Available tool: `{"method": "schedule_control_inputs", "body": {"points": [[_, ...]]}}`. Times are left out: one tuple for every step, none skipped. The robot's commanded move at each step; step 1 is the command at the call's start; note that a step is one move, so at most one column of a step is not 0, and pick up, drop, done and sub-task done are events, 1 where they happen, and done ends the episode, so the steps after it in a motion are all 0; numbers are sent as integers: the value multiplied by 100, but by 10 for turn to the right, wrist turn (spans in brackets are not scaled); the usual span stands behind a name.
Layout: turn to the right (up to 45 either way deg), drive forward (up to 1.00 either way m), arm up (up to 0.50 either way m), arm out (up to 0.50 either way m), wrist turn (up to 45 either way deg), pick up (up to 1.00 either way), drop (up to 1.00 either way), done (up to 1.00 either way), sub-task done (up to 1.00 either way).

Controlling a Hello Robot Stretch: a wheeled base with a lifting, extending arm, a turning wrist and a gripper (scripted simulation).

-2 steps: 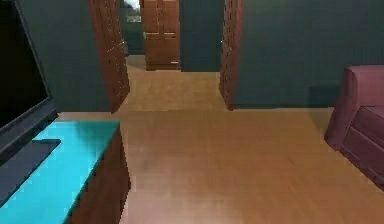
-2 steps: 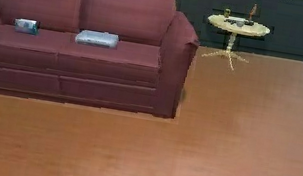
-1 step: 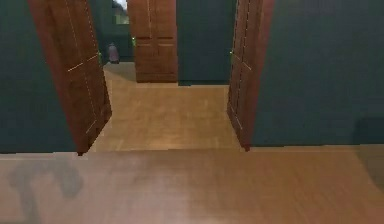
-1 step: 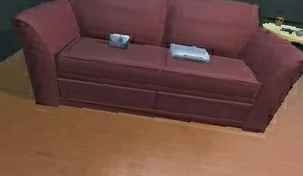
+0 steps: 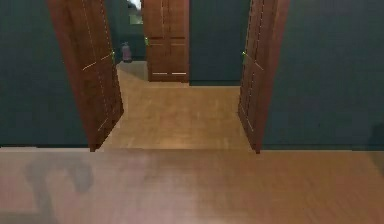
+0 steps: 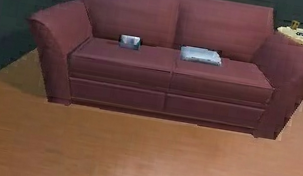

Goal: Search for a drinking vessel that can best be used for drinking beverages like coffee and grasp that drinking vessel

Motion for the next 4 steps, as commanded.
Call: {"method": "schedule_control_inputs", "body": {"points": [[0, 60, 0, 0, 0, 0, 0, 0, 0], [-90, 0, 0, 0, 0, 0, 0, 0, 0], [0, 100, 0, 0, 0, 0, 0, 0, 0], [-30, 0, 0, 0, 0, 0, 0, 0, 0]]}}
